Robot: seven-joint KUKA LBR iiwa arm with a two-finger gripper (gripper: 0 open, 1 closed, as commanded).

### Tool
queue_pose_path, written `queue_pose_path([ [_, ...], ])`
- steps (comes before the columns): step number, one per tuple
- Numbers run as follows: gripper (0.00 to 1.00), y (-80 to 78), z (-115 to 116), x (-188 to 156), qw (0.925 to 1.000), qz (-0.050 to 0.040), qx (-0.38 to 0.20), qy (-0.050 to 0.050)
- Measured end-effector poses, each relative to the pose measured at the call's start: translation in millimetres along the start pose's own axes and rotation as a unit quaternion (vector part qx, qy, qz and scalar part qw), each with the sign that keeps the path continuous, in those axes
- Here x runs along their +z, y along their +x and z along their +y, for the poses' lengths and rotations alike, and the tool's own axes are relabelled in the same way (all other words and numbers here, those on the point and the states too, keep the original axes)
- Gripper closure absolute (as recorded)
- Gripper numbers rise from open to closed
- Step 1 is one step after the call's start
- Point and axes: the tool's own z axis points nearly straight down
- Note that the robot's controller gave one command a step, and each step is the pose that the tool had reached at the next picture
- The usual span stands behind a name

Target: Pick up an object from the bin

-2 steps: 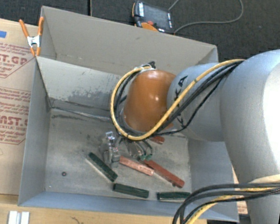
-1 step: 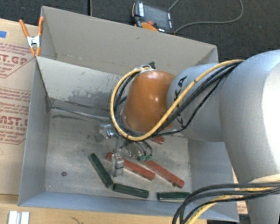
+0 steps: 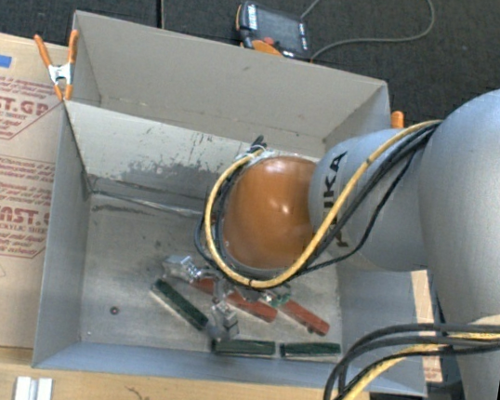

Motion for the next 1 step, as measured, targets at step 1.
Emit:
queue_pose_path([
  [1,0.00,51.5,-51.9,-2.9,0.9989,0.0000,0.047,0.000],
])
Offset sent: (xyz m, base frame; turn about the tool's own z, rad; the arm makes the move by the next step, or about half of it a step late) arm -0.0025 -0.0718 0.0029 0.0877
